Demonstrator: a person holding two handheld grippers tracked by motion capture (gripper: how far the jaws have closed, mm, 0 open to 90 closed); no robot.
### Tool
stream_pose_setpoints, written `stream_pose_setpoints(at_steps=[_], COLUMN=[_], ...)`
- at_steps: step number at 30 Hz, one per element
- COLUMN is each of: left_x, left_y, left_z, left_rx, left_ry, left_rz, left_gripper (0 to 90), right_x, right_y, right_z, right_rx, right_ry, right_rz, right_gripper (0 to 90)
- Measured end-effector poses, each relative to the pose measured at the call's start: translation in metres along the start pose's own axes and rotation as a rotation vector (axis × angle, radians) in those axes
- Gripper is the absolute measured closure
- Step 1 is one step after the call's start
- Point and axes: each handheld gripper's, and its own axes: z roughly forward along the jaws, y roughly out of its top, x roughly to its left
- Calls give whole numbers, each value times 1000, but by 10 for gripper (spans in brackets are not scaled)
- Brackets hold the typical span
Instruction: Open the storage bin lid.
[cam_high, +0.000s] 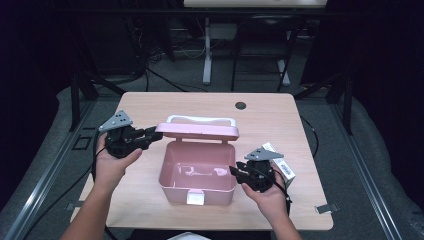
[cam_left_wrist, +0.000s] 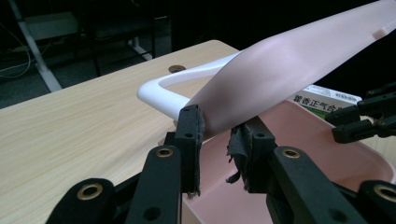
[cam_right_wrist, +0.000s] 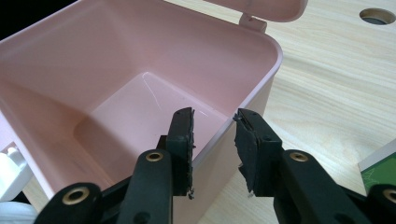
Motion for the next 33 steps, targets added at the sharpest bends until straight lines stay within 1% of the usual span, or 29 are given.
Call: stream_pose_setpoints(at_steps=[3,7,10,12,18,22,24,28,32,33], left_x=[3,6,8,9,16,18,19,20,22,23], left_y=[1,1,0,0,-1,-2,-3,-3,-3,-3], left_z=[3,8,12,15,22,28,30,33,36,37], left_rx=[1,6,-1,2,4,22,19,20,19,13], left_ry=[-4,5,18,22,15,6,13,21,39,42], left_rz=[1,4,1,2,-14,-11,-7,-7,-9,-15], left_gripper=[725,729,732,735,740,729,706,695,726,727], right_x=[-1,-3,-2,-1,-2,-2,-2,-2,-2,-2], right_y=[0,0,-1,-1,-1,-1,-1,-1,-1,-1], right_z=[0,0,0,0,0,1,1,1,1,1], right_rx=[-2,-5,-8,-8,-8,-7,-6,-6,-7,-7], right_ry=[-2,-2,-6,-6,1,-1,0,1,1,1], right_rz=[8,16,12,12,21,22,22,23,24,23], right_gripper=[672,672,679,682,680,676,674,673,671,670])
